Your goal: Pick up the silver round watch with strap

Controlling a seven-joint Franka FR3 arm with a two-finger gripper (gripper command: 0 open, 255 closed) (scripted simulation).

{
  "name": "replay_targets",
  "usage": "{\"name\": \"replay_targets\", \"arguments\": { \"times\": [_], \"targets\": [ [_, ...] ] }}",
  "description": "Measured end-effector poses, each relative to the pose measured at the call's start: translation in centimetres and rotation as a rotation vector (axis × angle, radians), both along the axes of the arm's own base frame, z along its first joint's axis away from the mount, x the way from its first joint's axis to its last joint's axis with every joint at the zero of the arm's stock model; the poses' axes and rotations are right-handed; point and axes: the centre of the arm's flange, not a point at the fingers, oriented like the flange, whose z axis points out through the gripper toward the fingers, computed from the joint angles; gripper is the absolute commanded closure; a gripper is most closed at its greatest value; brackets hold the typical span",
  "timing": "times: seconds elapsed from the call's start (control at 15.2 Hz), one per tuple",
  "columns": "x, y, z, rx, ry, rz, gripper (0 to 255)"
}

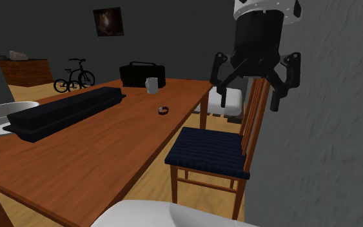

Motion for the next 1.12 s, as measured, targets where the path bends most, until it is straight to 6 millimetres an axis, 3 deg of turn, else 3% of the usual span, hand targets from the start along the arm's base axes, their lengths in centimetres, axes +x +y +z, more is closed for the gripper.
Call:
{"name": "replay_targets", "arguments": {
  "times": [0.26, 1.12],
  "targets": [
    [2.0, 1.7, -0.7, 0.002, -0.002, -0.004, 0],
    [13.4, 12.7, -4.4, 0.016, -0.018, -0.033, 0]
  ]
}}
